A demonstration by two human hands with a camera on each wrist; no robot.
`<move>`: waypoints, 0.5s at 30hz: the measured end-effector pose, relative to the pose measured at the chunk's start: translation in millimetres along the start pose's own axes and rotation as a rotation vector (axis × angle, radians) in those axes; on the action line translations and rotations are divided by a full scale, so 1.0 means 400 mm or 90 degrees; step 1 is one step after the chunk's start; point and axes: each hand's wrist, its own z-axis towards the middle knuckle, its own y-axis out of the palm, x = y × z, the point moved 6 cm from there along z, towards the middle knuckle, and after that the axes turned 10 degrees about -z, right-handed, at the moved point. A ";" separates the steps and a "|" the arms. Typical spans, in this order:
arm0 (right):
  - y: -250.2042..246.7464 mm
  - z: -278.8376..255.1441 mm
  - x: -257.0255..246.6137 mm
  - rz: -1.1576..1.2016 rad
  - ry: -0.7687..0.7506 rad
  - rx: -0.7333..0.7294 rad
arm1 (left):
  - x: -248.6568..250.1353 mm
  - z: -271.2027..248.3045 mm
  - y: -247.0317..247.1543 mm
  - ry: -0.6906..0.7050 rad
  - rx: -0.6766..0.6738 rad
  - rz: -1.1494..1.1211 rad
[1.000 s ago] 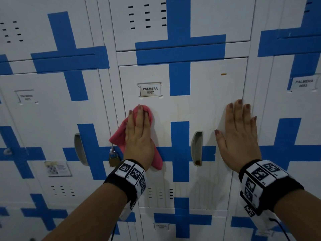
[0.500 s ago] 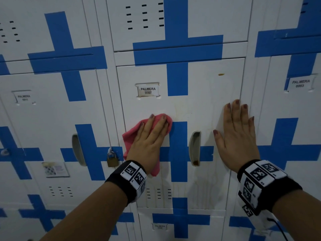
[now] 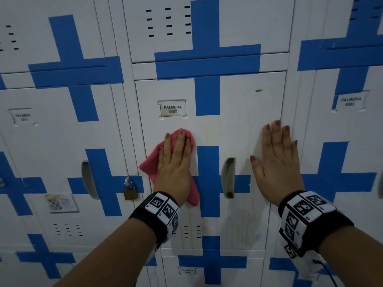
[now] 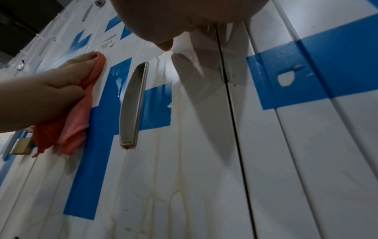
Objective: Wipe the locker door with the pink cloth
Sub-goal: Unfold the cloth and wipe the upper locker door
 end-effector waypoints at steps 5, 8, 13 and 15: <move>0.000 0.001 -0.001 0.002 0.000 -0.004 | 0.016 -0.012 0.020 0.169 -0.113 0.144; 0.002 0.000 0.000 -0.003 0.001 -0.007 | 0.010 -0.014 0.028 0.290 -0.153 0.216; 0.002 0.000 0.002 -0.005 0.002 -0.003 | 0.010 0.008 0.010 0.262 -0.116 0.180; 0.004 0.000 0.002 -0.008 0.001 -0.004 | 0.010 0.023 -0.007 0.195 -0.087 0.123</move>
